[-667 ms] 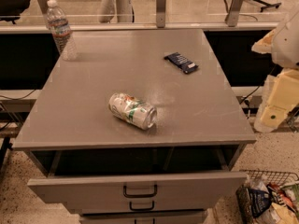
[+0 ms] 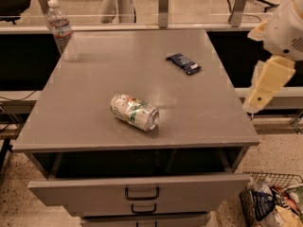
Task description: Move rxbar blueberry near water bottle
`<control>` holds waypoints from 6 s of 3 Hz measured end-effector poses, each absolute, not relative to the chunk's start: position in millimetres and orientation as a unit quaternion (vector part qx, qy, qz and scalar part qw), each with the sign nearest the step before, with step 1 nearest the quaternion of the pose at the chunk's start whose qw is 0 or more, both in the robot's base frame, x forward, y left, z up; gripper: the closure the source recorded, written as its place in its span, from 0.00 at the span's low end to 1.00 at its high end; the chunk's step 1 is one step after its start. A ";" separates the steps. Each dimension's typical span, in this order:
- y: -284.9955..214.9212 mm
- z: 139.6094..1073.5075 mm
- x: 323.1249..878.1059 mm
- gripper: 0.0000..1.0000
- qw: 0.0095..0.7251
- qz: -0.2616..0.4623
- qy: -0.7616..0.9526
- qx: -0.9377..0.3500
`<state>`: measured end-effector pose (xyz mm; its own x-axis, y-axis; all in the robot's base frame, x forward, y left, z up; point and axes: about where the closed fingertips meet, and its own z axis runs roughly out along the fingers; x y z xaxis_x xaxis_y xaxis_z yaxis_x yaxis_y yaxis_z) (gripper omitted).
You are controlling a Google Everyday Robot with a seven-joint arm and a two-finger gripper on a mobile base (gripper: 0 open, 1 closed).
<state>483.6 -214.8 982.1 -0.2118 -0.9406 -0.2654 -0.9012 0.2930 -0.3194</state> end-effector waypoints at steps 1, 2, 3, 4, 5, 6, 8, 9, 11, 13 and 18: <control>-209.2 981.5 548.8 0.00 0.259 -0.052 0.769 -0.582; -204.7 969.5 607.7 0.00 0.310 -0.040 0.778 -0.545; -202.3 952.0 657.7 0.00 0.357 -0.035 0.794 -0.491; -200.0 957.5 670.7 0.00 0.381 -0.039 0.791 -0.477; -199.9 957.5 670.8 0.00 0.381 -0.039 0.791 -0.477; -187.0 949.4 685.8 0.00 0.412 0.010 0.800 -0.436; -151.0 916.4 737.9 0.00 0.462 0.087 0.830 -0.300; -153.2 891.3 755.0 0.00 0.455 0.090 0.847 -0.260; -155.1 848.2 771.7 0.00 0.435 0.103 0.865 -0.230; -147.6 832.4 774.5 0.39 0.442 0.123 0.857 -0.235; -130.5 918.4 776.4 1.00 0.486 0.111 0.795 -0.345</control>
Offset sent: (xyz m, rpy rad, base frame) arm 0.2096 0.0122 -0.0245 0.3072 -0.2617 -0.1778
